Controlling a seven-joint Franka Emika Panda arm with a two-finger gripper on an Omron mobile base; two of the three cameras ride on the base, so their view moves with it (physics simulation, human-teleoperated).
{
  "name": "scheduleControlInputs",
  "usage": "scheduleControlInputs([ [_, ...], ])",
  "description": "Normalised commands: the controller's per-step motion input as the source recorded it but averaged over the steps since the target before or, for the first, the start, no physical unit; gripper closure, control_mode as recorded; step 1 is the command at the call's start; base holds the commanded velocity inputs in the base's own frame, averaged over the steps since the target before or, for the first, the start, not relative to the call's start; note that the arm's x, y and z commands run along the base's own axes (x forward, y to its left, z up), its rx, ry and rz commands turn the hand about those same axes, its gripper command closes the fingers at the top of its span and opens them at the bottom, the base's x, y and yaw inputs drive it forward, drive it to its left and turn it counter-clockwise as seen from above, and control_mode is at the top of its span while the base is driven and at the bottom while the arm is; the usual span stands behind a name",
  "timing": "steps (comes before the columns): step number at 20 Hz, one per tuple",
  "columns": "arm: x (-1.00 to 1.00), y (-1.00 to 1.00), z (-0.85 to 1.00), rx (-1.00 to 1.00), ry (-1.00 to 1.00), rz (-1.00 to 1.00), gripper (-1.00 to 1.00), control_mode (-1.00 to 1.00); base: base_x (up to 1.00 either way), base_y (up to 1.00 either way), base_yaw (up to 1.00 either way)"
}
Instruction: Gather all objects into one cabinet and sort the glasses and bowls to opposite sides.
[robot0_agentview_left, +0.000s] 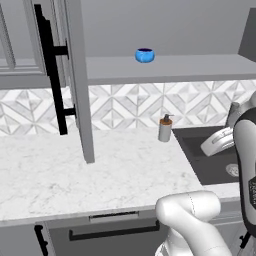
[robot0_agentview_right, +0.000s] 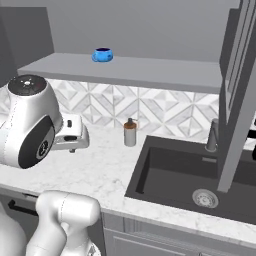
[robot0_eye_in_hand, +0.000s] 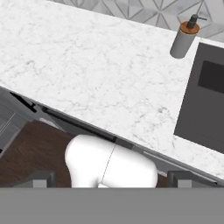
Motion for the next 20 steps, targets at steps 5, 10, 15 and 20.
scheduleControlInputs([
  [5,0.00,0.00,0.00,0.00,0.00,0.00,-1.00,1.00,0.24,0.00,-0.08],
  [10,0.02,0.00,0.00,0.00,0.00,-0.01,-1.00,-1.00,0.03,0.00,-0.01],
  [15,0.00,0.05,0.07,0.15,-0.11,0.00,-1.00,-1.00,0.00,0.00,0.00],
  [20,-0.10,0.12,0.90,0.27,-0.45,0.01,-1.00,-1.00,0.00,0.00,0.00],
])
